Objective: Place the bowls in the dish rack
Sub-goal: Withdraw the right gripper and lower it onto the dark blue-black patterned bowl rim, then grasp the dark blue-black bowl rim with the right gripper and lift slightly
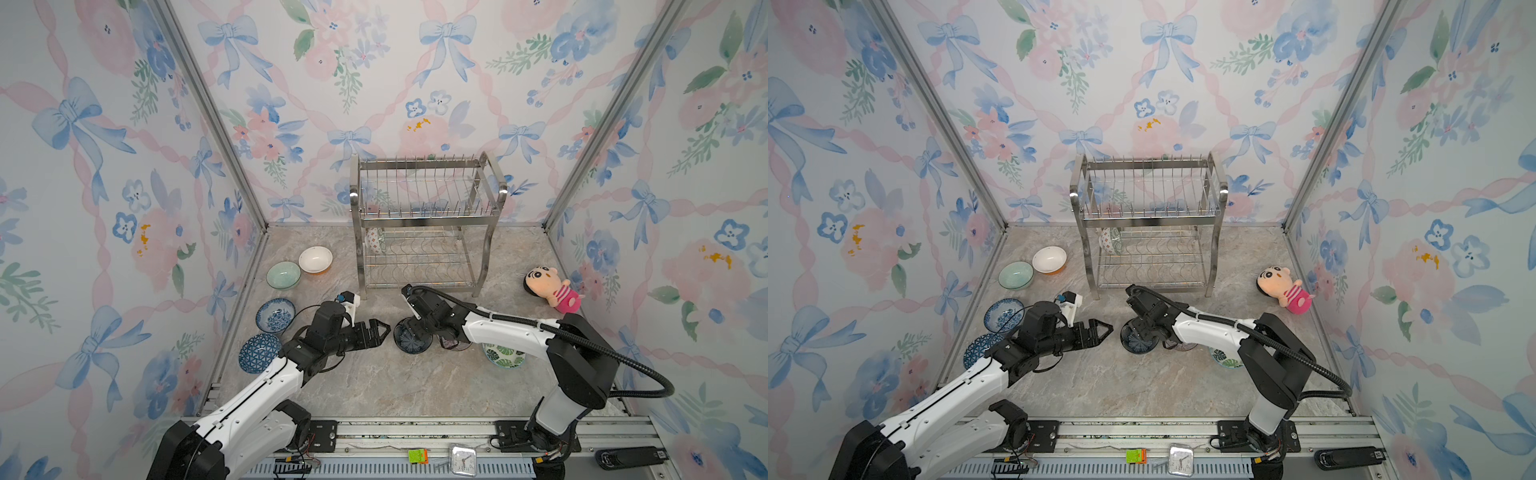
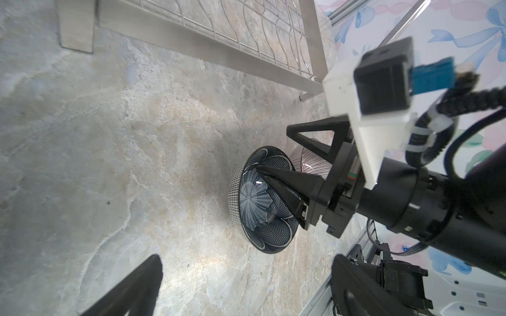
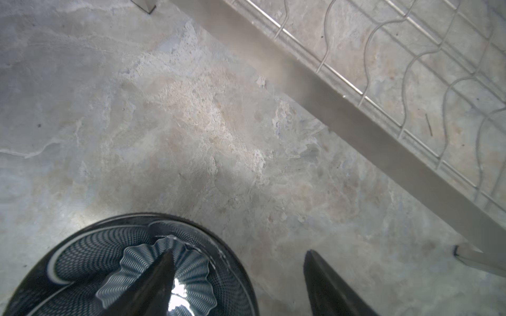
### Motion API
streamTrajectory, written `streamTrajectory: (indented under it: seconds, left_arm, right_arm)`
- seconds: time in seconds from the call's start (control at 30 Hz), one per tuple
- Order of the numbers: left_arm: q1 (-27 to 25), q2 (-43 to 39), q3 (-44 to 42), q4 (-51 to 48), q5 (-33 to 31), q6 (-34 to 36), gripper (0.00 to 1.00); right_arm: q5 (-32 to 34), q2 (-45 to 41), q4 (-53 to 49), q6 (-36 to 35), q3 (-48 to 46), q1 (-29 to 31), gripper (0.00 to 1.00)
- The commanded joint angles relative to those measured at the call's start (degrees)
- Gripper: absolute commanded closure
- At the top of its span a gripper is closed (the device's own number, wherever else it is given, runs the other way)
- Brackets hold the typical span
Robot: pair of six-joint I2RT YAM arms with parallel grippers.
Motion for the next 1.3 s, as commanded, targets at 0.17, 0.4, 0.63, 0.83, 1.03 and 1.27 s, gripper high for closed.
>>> streamTrajectory:
  seconds: [0.17, 0.4, 0.63, 0.83, 1.03, 1.27]
  left_arm:
    - [0.14, -0.01, -0.67, 1.49, 0.12, -0.75, 0.02]
    - [0.05, 0.46, -0.18, 2.05, -0.03, -0.92, 0.02]
    - [0.10, 0.02, -1.02, 2.23, -0.41, -1.10, 0.02]
    - [0.10, -0.25, -1.06, 2.47, -0.36, -1.44, 0.02]
    - [0.18, 0.19, -0.35, 2.62, -0.47, -1.36, 0.02]
    - [0.16, 0.29, -0.24, 2.95, -0.36, -1.54, 0.02]
  right_arm:
    - [-2.81, 1.56, -0.87, -0.66, -0.18, 0.41, 0.37]
    - [-3.40, 2.46, 0.67, -0.40, -0.44, 0.24, 0.48]
    - [-5.07, 3.50, 1.89, 0.25, -0.27, -0.29, 0.64]
    - [-4.90, 3.69, 2.44, 0.76, -0.46, -0.38, 0.71]
    - [-3.88, 3.16, 2.63, 2.73, -0.43, -1.62, 0.81]
    - [-2.42, 4.22, 1.16, 6.33, 0.60, -5.43, 0.88]
